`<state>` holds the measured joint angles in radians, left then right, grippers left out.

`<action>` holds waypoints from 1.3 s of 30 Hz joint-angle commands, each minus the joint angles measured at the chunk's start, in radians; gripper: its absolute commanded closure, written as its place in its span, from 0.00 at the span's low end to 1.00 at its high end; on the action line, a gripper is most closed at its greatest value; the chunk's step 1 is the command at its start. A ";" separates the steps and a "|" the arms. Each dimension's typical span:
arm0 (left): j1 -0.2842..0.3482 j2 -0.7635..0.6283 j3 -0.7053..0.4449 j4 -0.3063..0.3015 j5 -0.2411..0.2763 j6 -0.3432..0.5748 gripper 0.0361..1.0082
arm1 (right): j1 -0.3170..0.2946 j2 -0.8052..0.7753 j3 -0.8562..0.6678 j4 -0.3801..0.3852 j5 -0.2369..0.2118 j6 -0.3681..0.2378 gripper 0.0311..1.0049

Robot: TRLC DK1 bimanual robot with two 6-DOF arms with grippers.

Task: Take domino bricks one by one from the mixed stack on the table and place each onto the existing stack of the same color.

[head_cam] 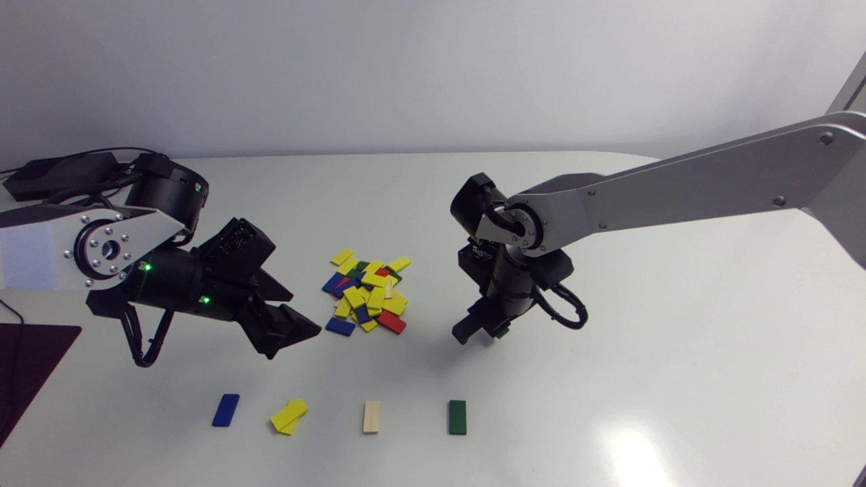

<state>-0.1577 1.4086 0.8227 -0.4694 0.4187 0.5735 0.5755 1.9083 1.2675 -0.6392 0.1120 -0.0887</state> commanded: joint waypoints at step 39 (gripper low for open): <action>-0.008 0.035 0.024 0.011 -0.012 -0.034 0.02 | -0.086 0.026 -0.063 0.056 -0.012 -0.120 0.35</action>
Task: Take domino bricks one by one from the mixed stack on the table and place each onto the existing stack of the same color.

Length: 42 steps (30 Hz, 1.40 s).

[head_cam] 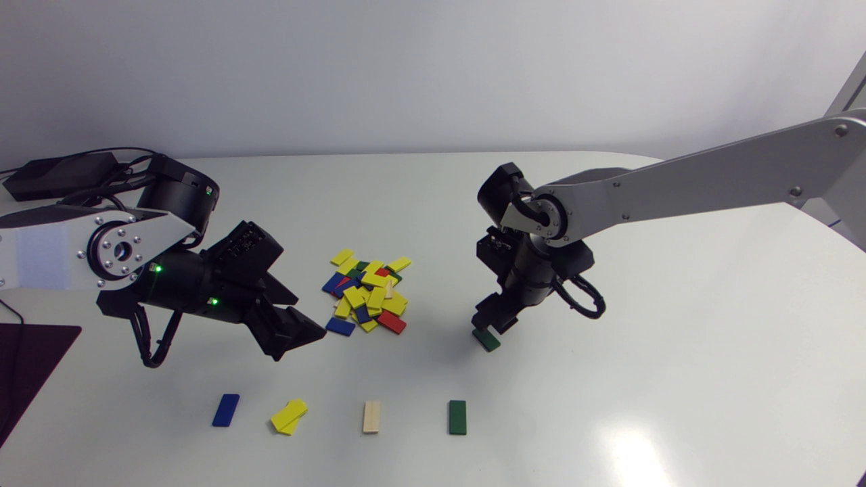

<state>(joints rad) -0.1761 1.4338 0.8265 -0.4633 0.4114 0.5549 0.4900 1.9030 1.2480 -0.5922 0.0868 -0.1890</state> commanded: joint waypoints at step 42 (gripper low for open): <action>0.015 0.008 0.017 0.005 -0.005 -0.012 0.02 | 0.036 -0.050 0.042 -0.104 -0.226 -0.285 0.35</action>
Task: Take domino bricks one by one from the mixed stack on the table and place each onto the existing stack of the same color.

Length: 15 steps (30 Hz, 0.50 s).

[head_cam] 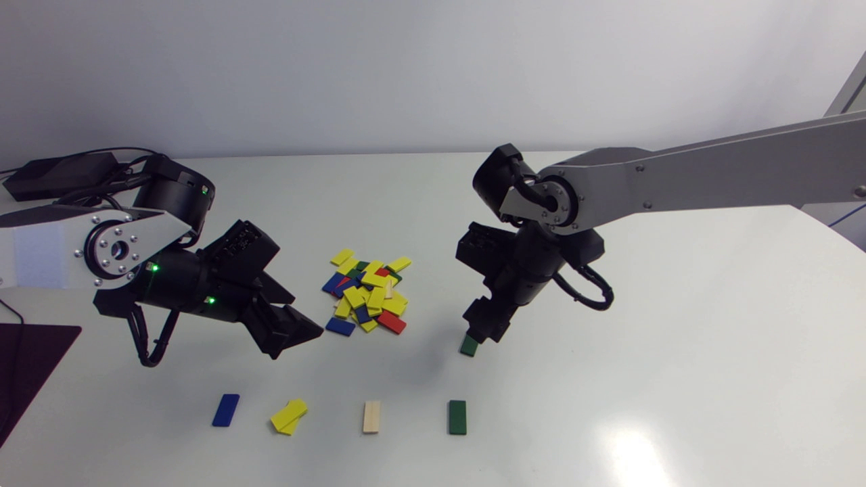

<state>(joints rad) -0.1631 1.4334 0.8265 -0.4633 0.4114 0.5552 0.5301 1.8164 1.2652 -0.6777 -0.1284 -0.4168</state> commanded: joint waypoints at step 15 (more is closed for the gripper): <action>-0.004 0.047 0.046 0.003 -0.010 -0.014 0.02 | -0.007 0.185 0.097 -0.034 -0.047 -0.194 0.20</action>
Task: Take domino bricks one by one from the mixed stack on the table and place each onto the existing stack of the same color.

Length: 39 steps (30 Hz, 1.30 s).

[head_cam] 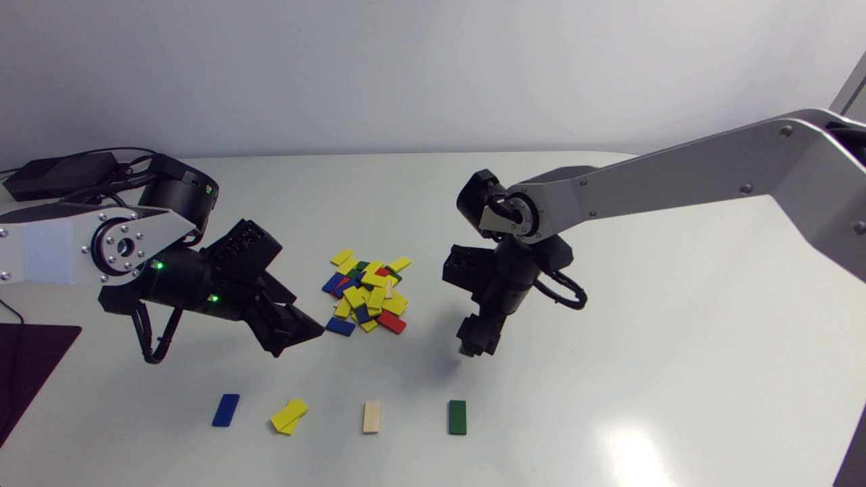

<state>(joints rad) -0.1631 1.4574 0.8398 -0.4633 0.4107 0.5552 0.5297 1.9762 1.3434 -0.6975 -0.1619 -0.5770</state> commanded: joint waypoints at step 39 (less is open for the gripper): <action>-0.024 0.080 0.047 0.008 -0.021 -0.021 0.02 | 0.041 0.092 -0.044 0.047 0.002 -0.069 0.61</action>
<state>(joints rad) -0.1848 1.5169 0.8719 -0.4629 0.3885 0.5514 0.5541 2.0335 1.3510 -0.6590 -0.1745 -0.6224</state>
